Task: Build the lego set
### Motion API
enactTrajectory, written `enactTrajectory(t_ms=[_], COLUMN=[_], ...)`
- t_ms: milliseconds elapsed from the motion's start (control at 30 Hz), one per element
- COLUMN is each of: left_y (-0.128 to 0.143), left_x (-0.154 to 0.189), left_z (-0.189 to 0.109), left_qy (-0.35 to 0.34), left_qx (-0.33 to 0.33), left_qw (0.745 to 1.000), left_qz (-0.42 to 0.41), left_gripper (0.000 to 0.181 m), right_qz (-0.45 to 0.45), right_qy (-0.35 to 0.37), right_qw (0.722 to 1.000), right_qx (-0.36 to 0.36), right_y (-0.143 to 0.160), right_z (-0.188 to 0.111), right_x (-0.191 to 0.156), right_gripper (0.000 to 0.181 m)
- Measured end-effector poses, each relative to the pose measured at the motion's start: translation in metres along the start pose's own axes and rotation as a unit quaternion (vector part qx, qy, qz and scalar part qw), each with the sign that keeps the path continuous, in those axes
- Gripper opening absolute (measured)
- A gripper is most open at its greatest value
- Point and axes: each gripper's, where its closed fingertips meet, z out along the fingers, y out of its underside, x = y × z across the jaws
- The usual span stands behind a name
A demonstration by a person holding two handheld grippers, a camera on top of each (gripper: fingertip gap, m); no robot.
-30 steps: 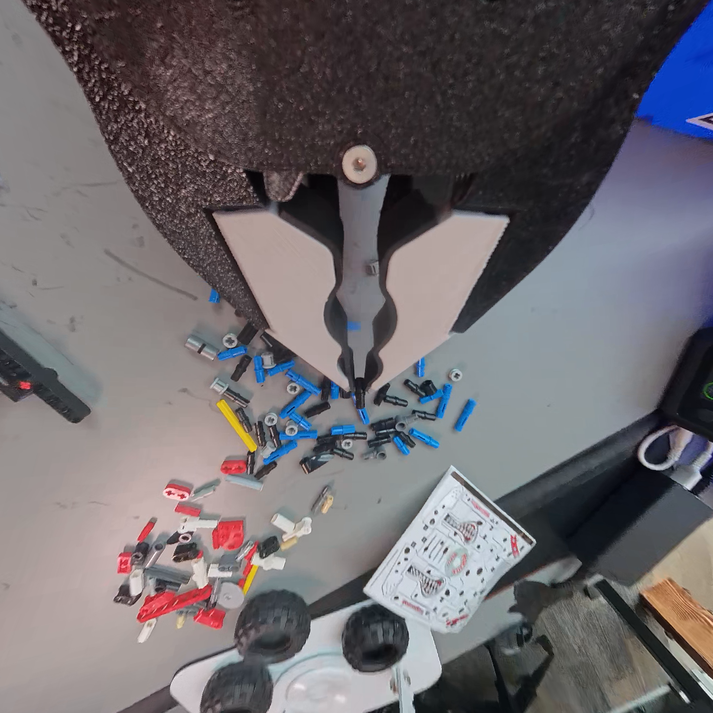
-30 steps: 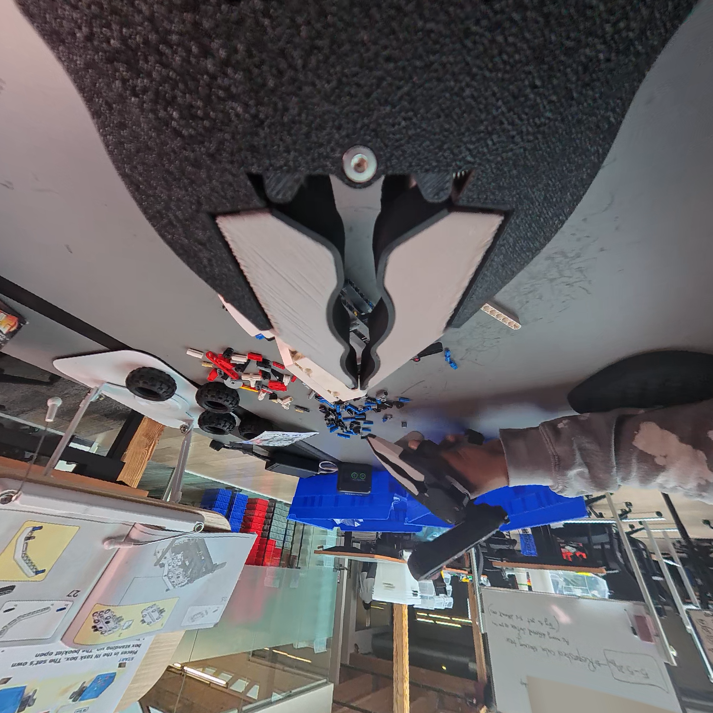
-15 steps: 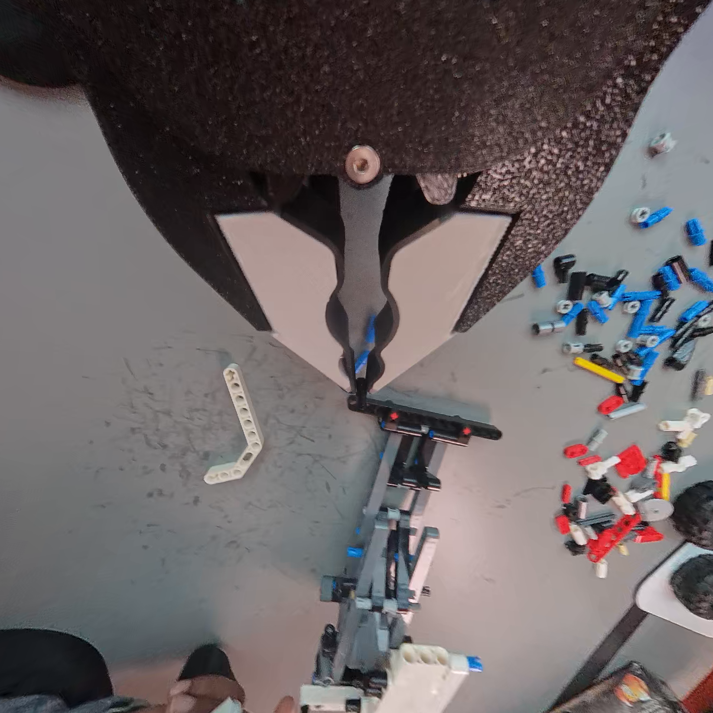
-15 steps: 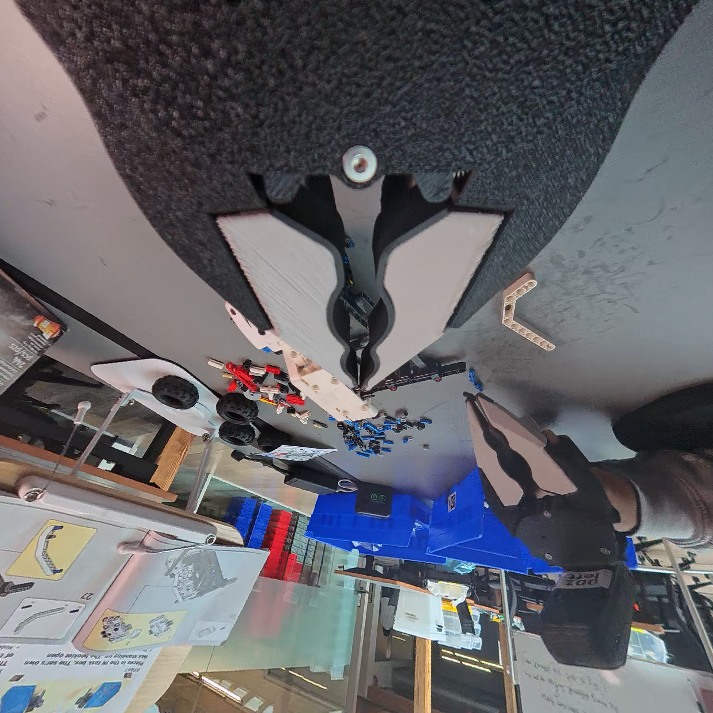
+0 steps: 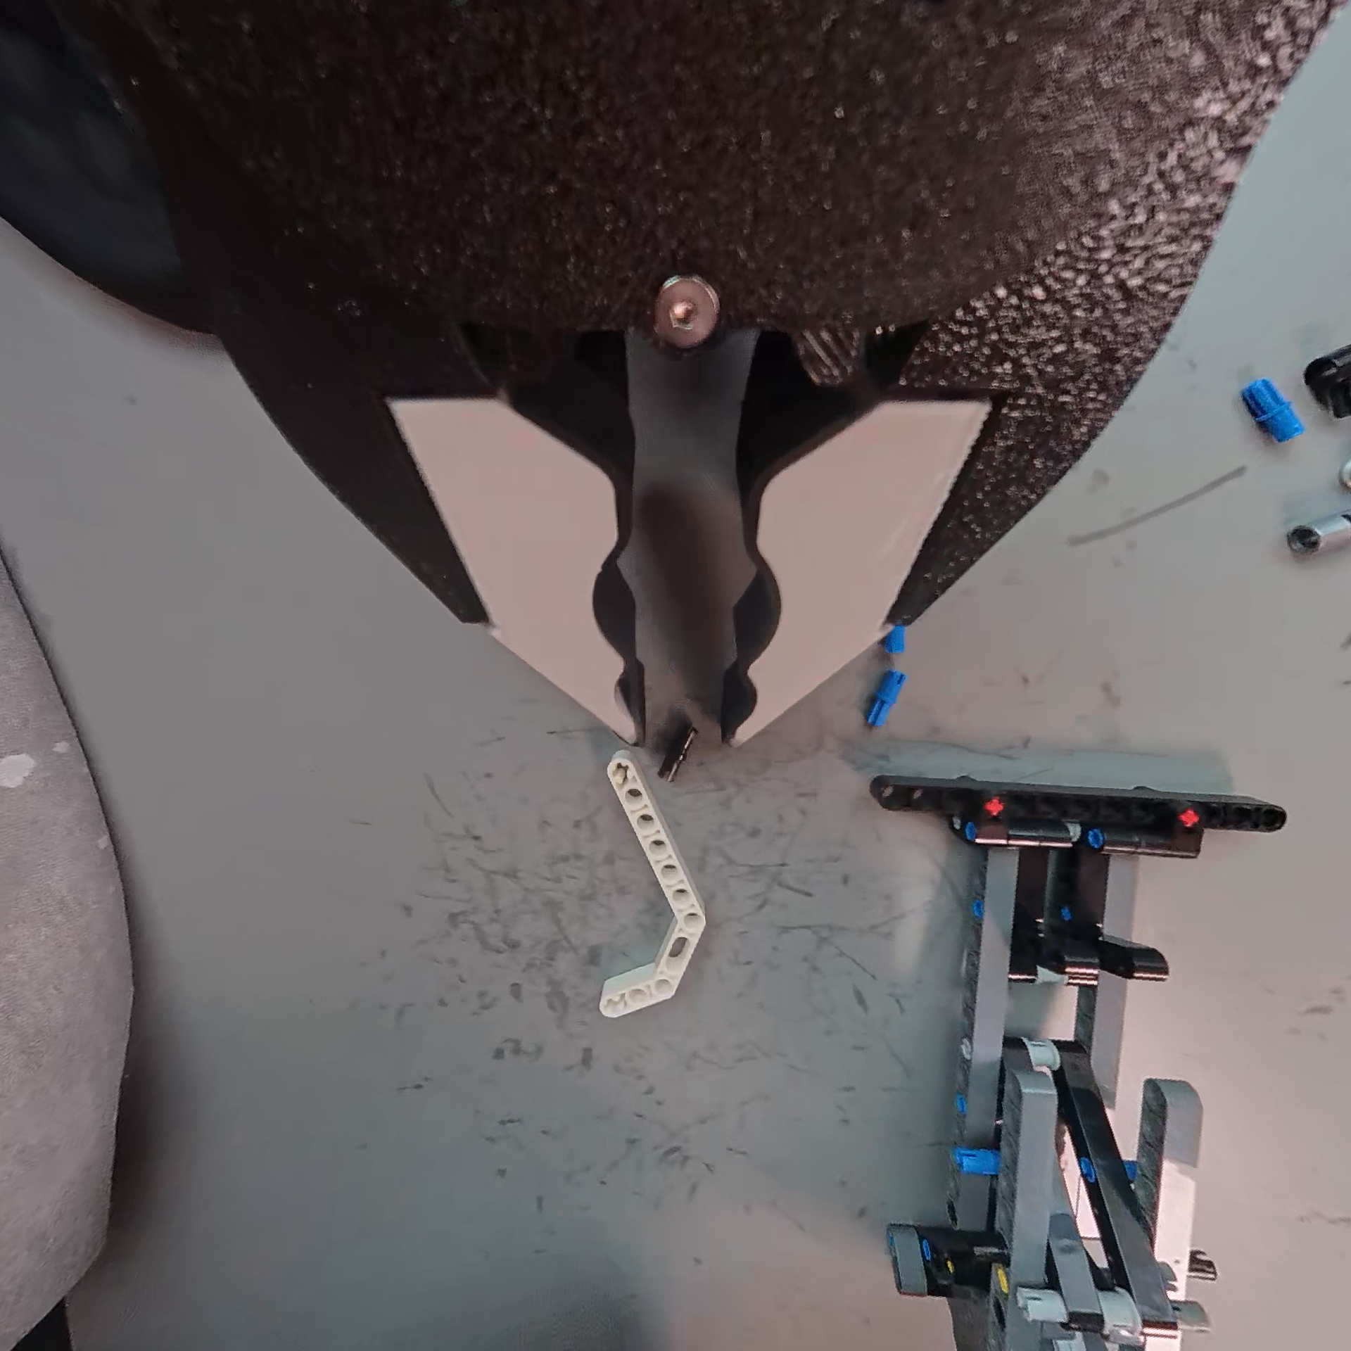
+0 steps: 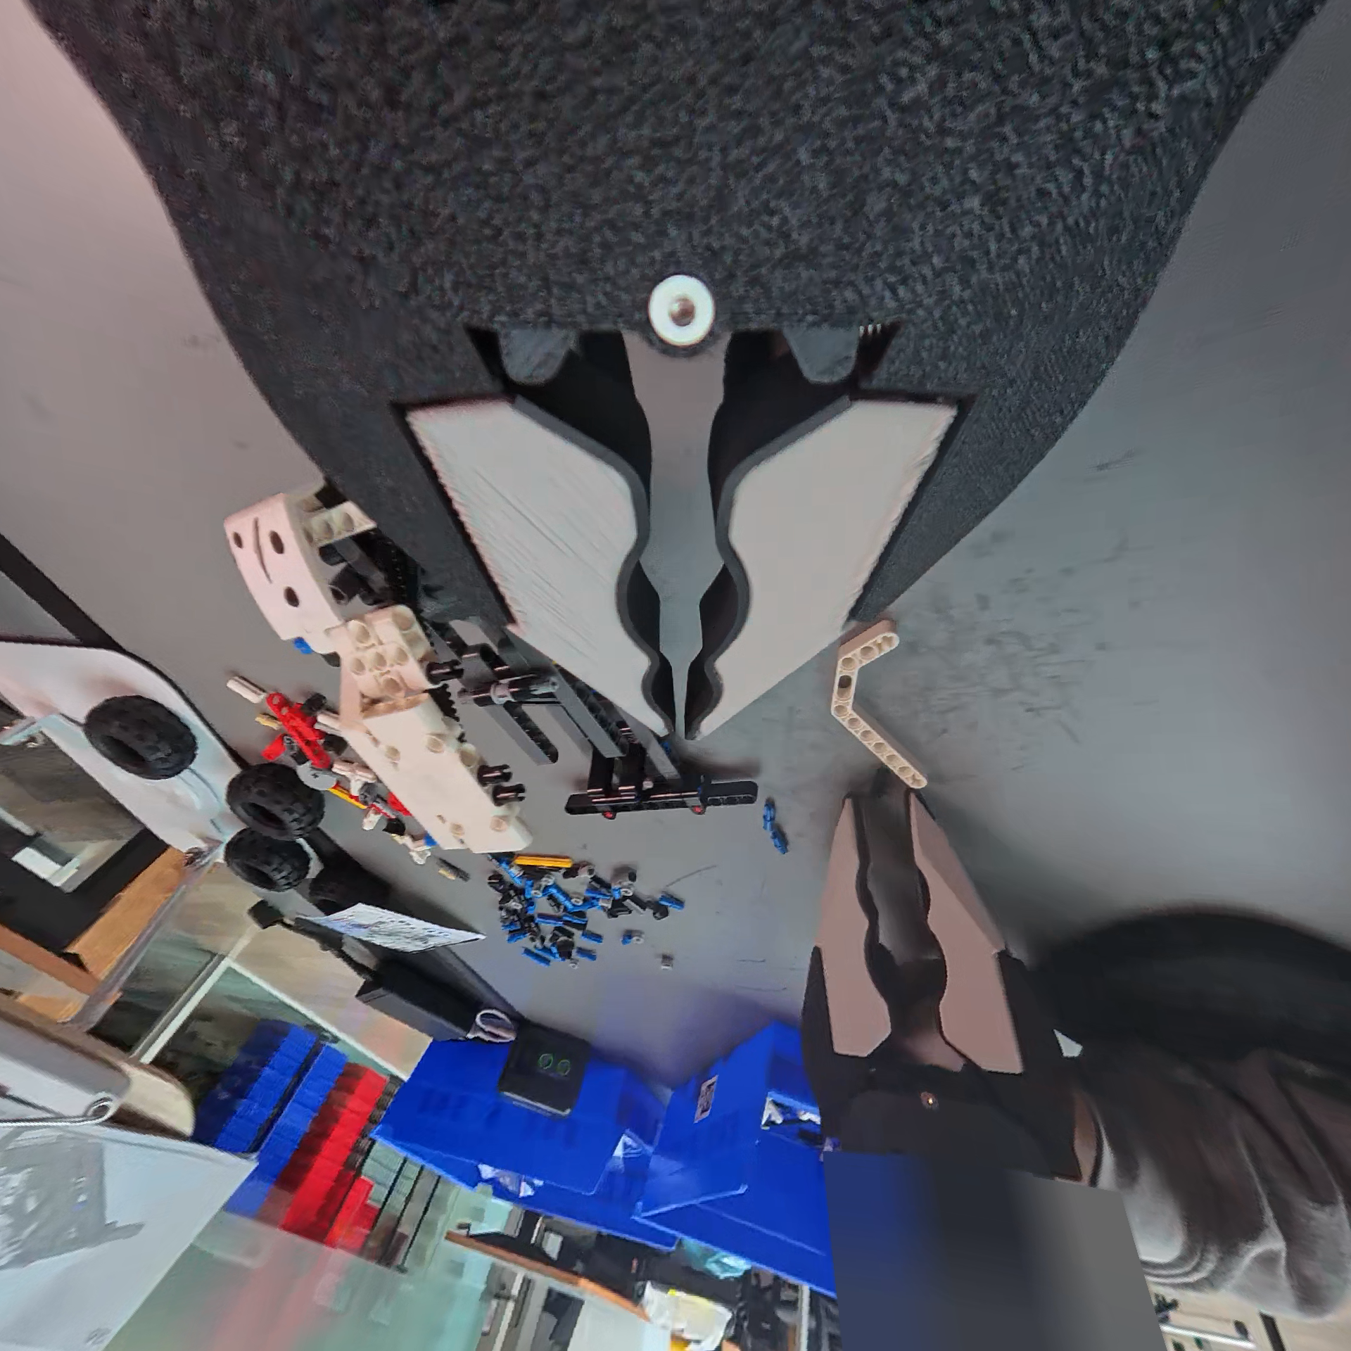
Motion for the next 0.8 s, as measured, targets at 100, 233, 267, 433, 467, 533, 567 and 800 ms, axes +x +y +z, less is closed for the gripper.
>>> enactTrajectory(t_ms=[100,233,267,433,467,533,567,800], left_y=[-0.007,-0.013,-0.013,-0.015,-0.015,-0.015,-0.014,-0.017], left_x=[-0.003,0.001,0.004,0.015,0.014,0.014,0.014,0.009], left_z=[-0.009,-0.010,-0.007,0.010,0.012,0.015,0.015,0.019], left_qy=[0.005,0.021,0.023,0.022,0.017,0.012,0.008,-0.011], left_qx=[0.034,0.055,0.051,0.028,0.025,0.020,0.019,0.017], left_qw=[0.999,0.998,0.998,0.999,0.999,0.999,0.999,0.999], left_qz=[-0.018,-0.023,-0.014,0.017,0.019,0.022,0.025,0.028], left_gripper=[0.027,0.032,0.033,0.030,0.027,0.024,0.021,0.010], right_qz=[-0.001,0.020,0.023,0.048,0.056,0.067,0.073,0.047], right_qy=[-0.031,-0.069,-0.077,-0.095,-0.092,-0.090,-0.093,-0.087], right_qw=[0.999,0.997,0.996,0.989,0.987,0.982,0.979,0.970], right_qx=[-0.024,-0.042,-0.050,-0.102,-0.121,-0.154,-0.166,-0.220], right_y=[0.002,0.006,0.008,0.015,0.018,0.025,0.027,0.044], right_z=[0.002,0.005,0.007,0.019,0.022,0.026,0.027,0.025], right_x=[-0.014,-0.029,-0.032,-0.050,-0.052,-0.057,-0.060,-0.065], right_gripper=[0.004,0.007,0.008,0.021,0.028,0.035,0.035,0.010])
